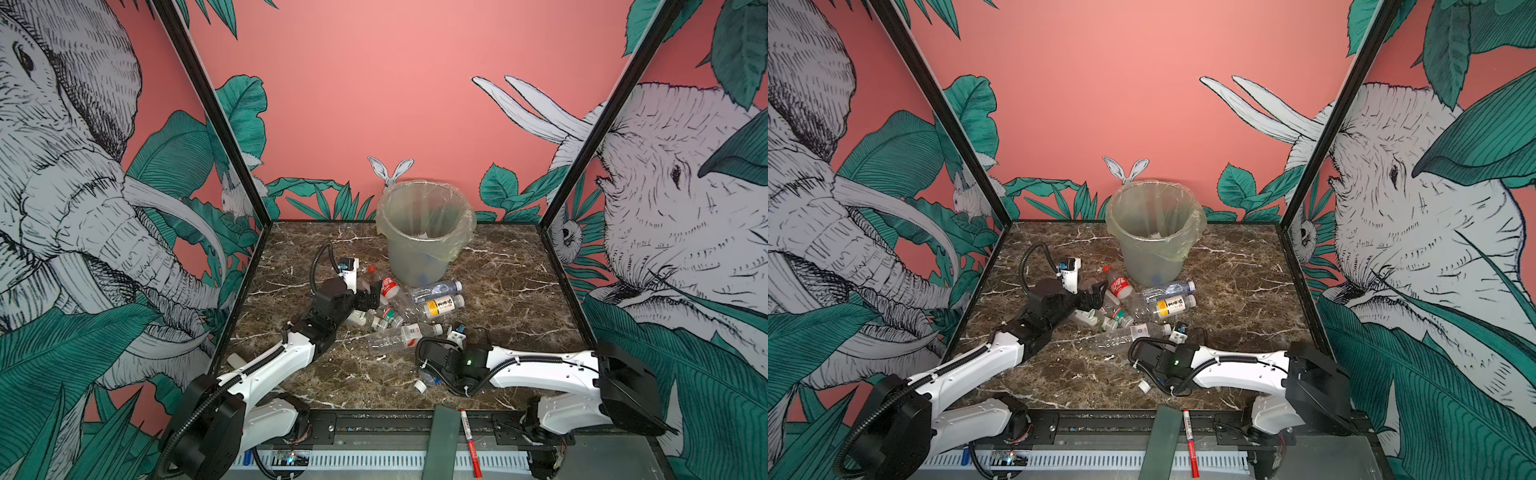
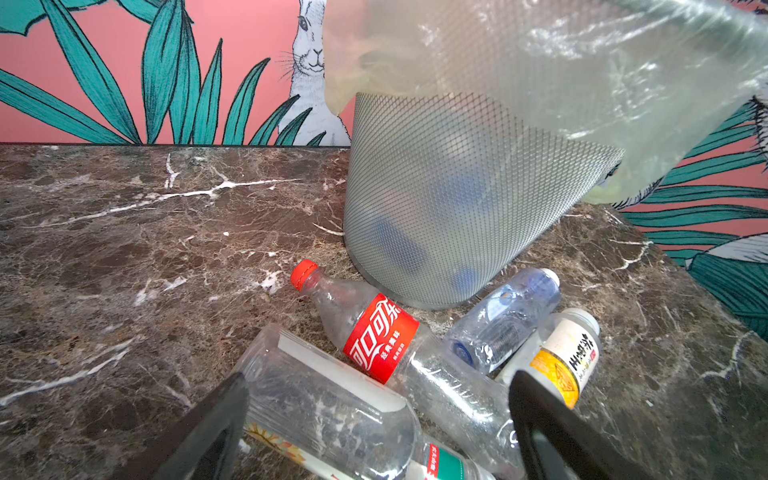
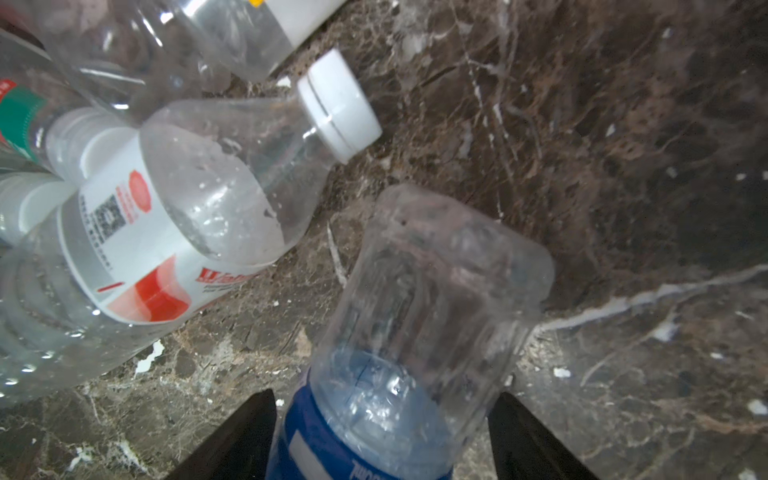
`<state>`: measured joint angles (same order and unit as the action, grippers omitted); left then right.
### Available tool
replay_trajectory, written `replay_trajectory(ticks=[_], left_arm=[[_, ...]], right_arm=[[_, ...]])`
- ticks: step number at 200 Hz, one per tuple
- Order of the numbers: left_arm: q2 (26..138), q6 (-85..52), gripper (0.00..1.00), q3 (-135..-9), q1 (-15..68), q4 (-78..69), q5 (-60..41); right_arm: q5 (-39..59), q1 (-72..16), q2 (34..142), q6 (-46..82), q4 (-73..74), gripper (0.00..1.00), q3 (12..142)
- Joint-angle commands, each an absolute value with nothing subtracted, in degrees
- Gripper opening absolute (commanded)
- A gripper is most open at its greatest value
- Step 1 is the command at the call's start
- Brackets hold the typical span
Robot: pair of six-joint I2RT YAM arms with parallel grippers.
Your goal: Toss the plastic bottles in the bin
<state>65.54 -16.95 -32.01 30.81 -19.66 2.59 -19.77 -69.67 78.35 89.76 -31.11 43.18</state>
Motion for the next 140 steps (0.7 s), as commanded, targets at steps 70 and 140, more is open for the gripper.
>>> replay_trajectory(ticks=[70,140], left_arm=[[65.99,-17.31,0.99,-31.55,30.76,-19.98,2.77],[66.59,-17.49,0.99,-31.57,30.81,-20.22,2.63]], right_arm=[[-20.7,-62.96,70.78,91.0,-32.61,0.57,37.1],[-20.12,-53.13,65.67,82.19,-34.78,0.56,34.62]])
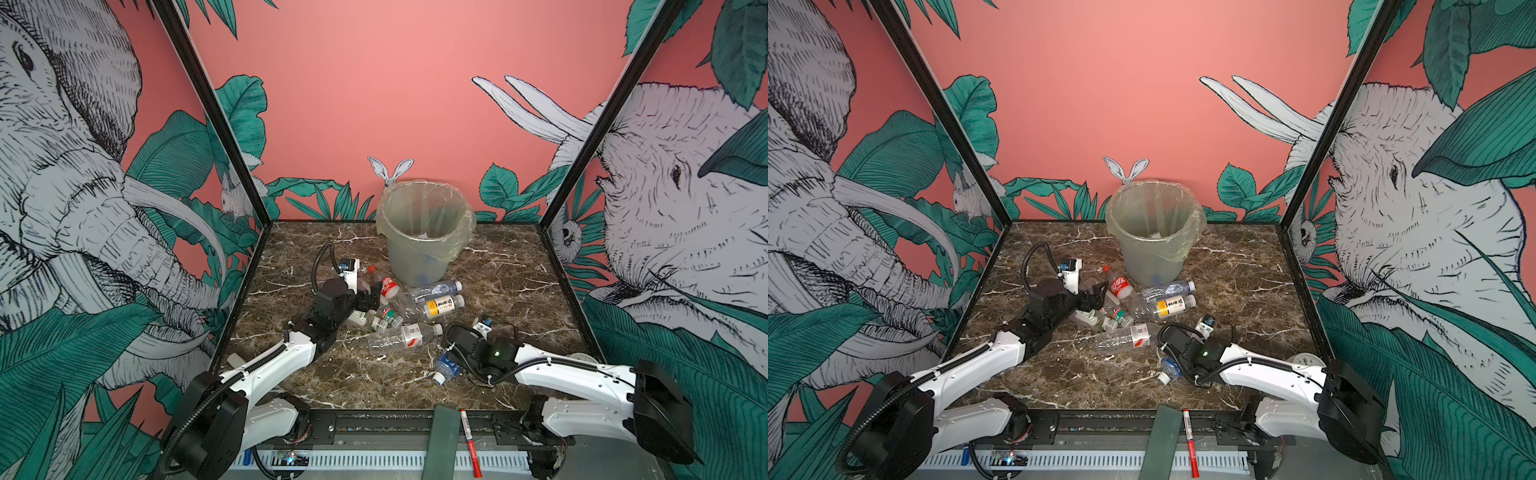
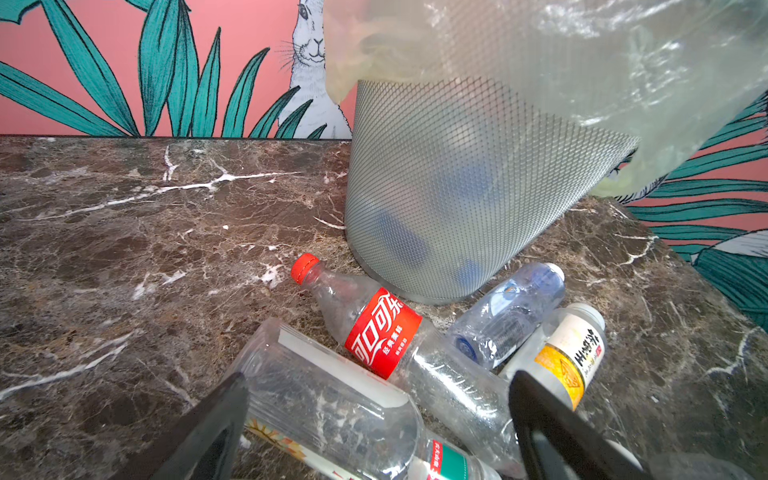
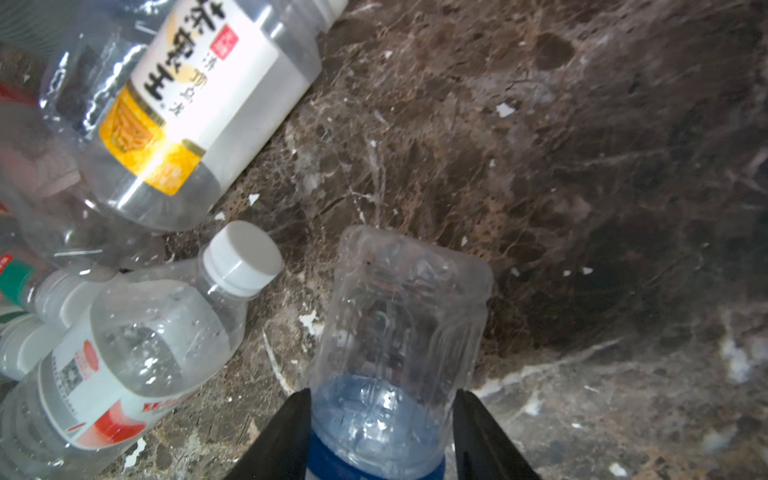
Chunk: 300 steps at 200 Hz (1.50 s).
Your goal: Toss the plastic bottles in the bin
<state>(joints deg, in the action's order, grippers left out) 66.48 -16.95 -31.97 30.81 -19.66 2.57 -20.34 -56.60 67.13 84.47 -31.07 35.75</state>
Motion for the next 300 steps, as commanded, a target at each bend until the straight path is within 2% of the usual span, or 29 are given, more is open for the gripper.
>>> replay_trajectory(ticks=[1,22,47,69,145,222,257,300], left_arm=[[66.61,-17.45,0.99,-31.61,30.78,-20.22,2.64],[66.91,-17.57,0.99,-31.63,30.75,-20.3,2.5],[67.05,-17.5,0.99,-31.64,30.76,-20.39,2.54],[66.89,-17.36,0.99,-31.64,30.76,-20.24,2.67],[67.43,-17.57,0.99,-31.73,30.76,-20.52,2.55],[67.7,-17.48,0.99,-31.91,30.76,-20.06,2.85],[67.71,-17.4,0.99,-32.04,30.74,-19.83,3.07],[68.24,-17.44,0.99,-32.17,30.78,-19.8,2.86]], right_arm=[[-20.12,-52.98,65.58,81.92,-34.79,0.56,34.67],[-19.5,-49.83,65.43,76.43,-35.9,0.59,36.34],[-17.68,-49.44,68.02,74.19,-36.48,0.7,39.06],[-16.06,-49.48,70.32,74.32,-35.54,0.75,39.48],[-14.33,-49.42,73.69,75.28,-30.25,0.74,37.47],[-15.09,-49.13,82.27,57.63,-31.93,0.69,42.5],[-15.57,-48.96,84.07,50.44,-37.88,0.78,44.92],[-14.81,-48.01,84.2,47.23,-37.22,0.8,44.43]])
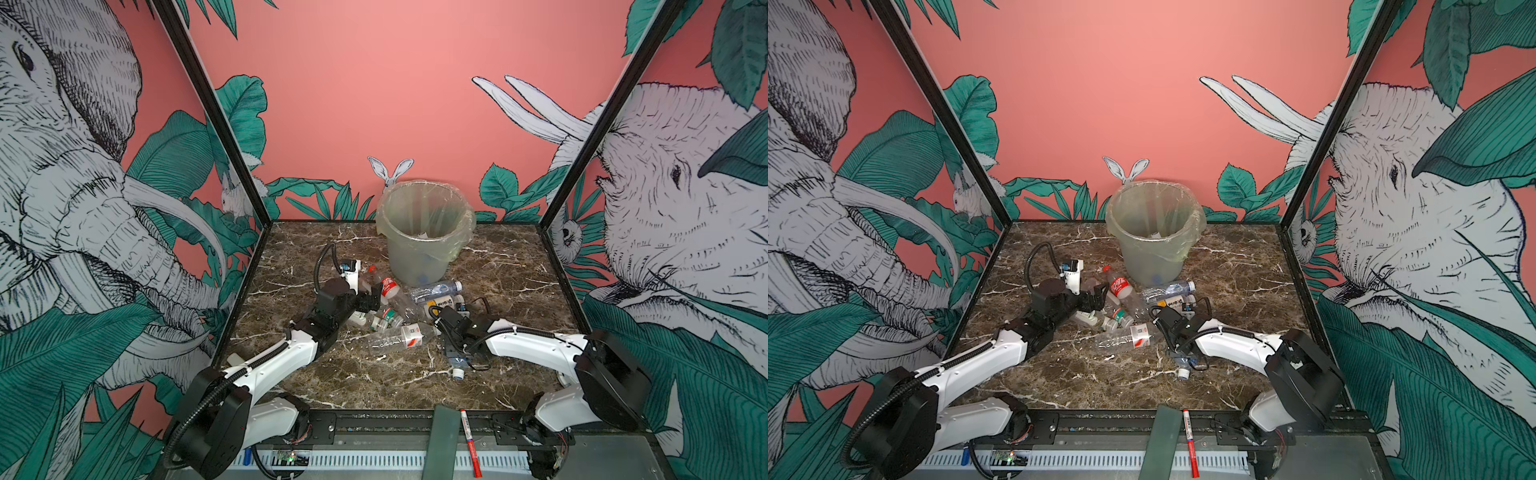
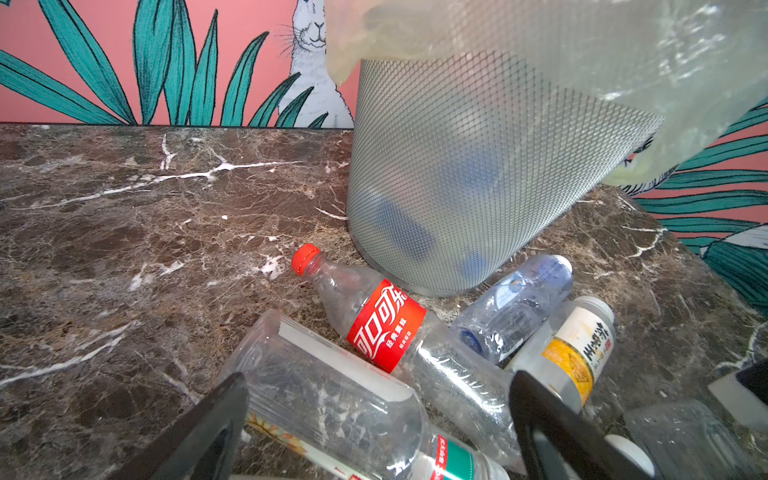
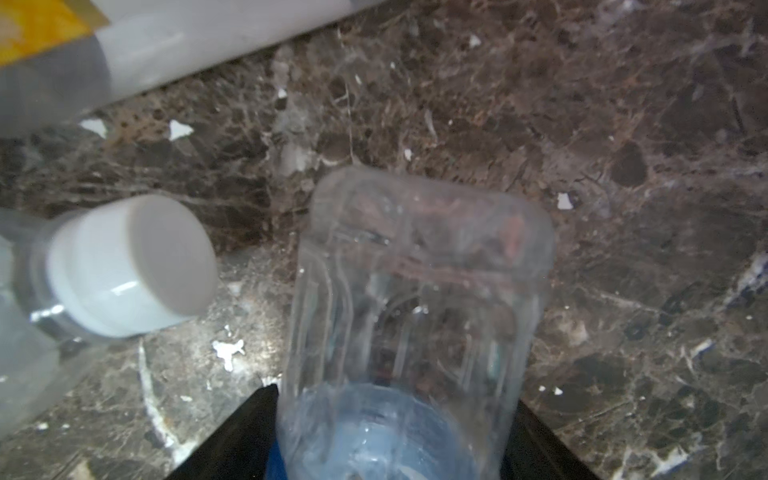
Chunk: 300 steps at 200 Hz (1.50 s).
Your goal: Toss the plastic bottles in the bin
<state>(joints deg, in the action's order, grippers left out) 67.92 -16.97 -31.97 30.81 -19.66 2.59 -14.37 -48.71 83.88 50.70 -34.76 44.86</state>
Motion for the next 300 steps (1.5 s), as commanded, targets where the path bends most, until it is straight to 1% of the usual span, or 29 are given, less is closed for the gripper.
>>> replay_trajectory(ticks=[1,32,51,91,122,157,180,208,258,300], left_arm=[[68.27,-17.46,0.99,-32.17,30.77,-19.79,2.83],[68.51,-17.56,0.99,-32.17,30.74,-19.86,2.6],[68.42,-17.43,0.99,-32.24,30.78,-19.71,2.73],[68.55,-17.4,0.99,-32.26,30.79,-19.64,2.78],[69.21,-17.62,0.99,-32.43,30.76,-19.86,2.33],[69.61,-17.66,0.99,-32.74,30.76,-19.58,2.21],[69.59,-17.57,0.99,-32.83,30.76,-19.51,2.26],[70.09,-17.65,0.99,-33.05,30.76,-19.25,2.37],[70.56,-18.02,0.99,-33.27,30.76,-19.16,1.99],[70.79,-17.82,0.99,-33.38,30.77,-18.9,2.43]], right_arm=[[-14.83,-48.0,84.2,47.17,-37.15,0.8,44.41],[-15.44,-47.94,85.22,45.88,-37.18,0.8,44.74],[-13.92,-47.91,85.82,45.88,-36.05,0.8,43.77],[-14.31,-47.99,84.56,48.37,-33.27,0.79,40.28],[-16.14,-48.03,82.38,48.7,-31.95,0.71,38.37],[-18.47,-48.24,79.96,47.91,-32.38,0.6,37.54],[-20.67,-49.1,76.57,48.25,-31.67,0.55,35.84],[-22.0,-50.72,70.6,47.32,-28.42,0.53,32.59],[-31.55,-57.59,60.46,45.01,-28.49,0.5,31.87],[-39.34,-61.71,57.25,42.04,-31.84,0.48,38.47]])
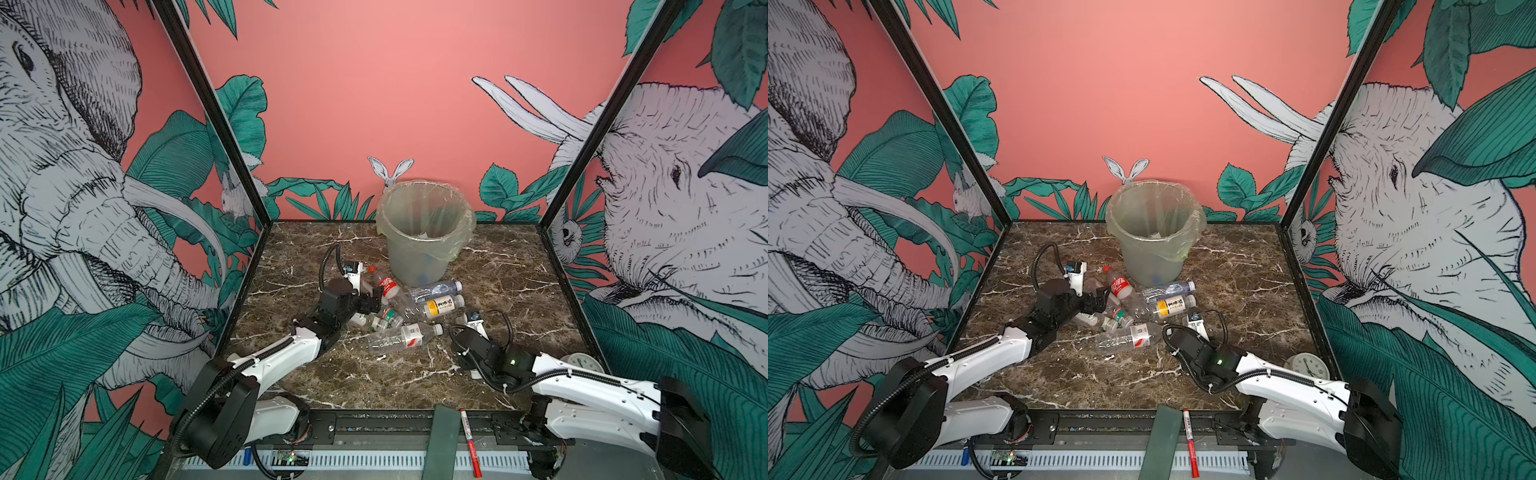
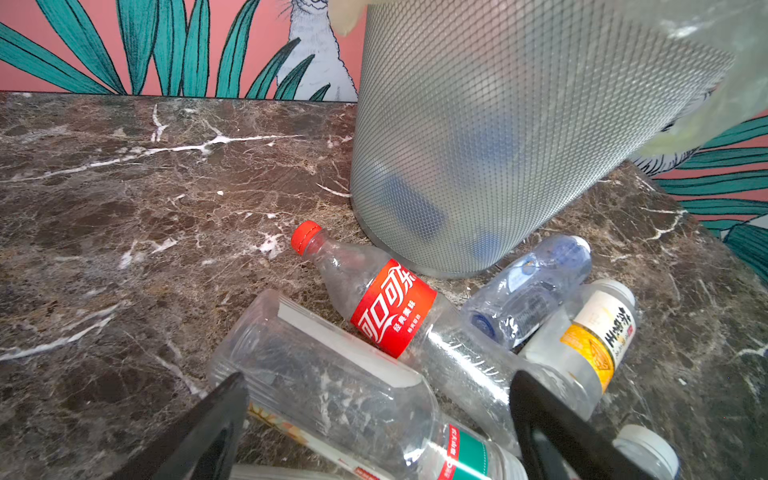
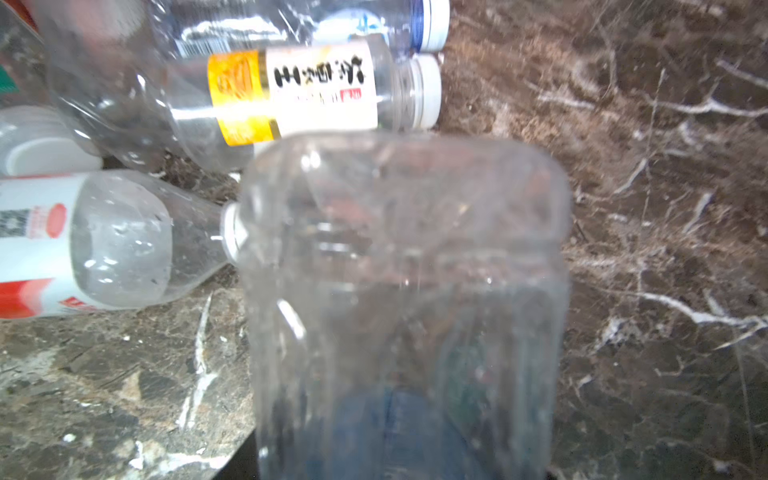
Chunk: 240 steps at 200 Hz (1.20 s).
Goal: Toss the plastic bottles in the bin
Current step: 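Raise the held clear bottle with the right gripper up over the bin, then open the right gripper to drop the bottle into the bin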
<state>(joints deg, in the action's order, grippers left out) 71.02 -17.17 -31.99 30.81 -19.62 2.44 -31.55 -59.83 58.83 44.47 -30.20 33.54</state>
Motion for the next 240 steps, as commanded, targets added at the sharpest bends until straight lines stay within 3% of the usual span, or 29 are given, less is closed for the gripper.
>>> replay_trajectory(ticks=[1,40,72,79,93,111,139,153,181,240], left_arm=[[70.81,-17.79,0.99,-33.39,30.76,-18.9,2.4],[70.9,-17.91,0.99,-33.59,30.81,-18.47,2.71],[71.07,-18.15,0.99,-34.12,30.76,-17.82,2.29],[71.18,-18.32,0.99,-34.18,30.76,-17.84,2.04],[71.59,-18.49,0.99,-34.29,30.76,-17.84,1.85],[71.67,-18.38,0.99,-34.37,30.71,-17.73,2.46],[70.29,-17.55,0.99,-34.37,30.8,-16.57,3.41],[69.4,-17.41,0.99,-34.32,30.81,-16.19,3.99],[69.28,-17.82,0.99,-34.29,30.73,-16.44,2.89],[69.71,-17.81,0.99,-34.34,30.76,-17.05,1.69]], right_arm=[[-39.45,-61.75,57.19,41.98,-31.96,0.48,38.75],[-41.62,-61.4,61.87,32.22,-33.42,0.46,58.25],[-31.62,-51.07,77.33,21.5,-32.31,0.49,85.55],[-29.41,-48.43,82.04,19.73,-32.82,0.54,92.62],[-25.58,-43.62,93.2,17.16,-36.85,0.77,109.34],[-20.68,-38.57,106.43,16.77,-42.86,0.98,129.87],[-21.86,-35.57,117.92,18.01,-58.44,0.99,157.53],[-24.25,-35.68,114.62,16.89,-57.63,0.99,154.8],[-23.09,-35.54,99.21,14.31,-41.21,0.99,130.12],[-24.88,-34.7,84.07,13.74,-35.1,0.99,107.44]])
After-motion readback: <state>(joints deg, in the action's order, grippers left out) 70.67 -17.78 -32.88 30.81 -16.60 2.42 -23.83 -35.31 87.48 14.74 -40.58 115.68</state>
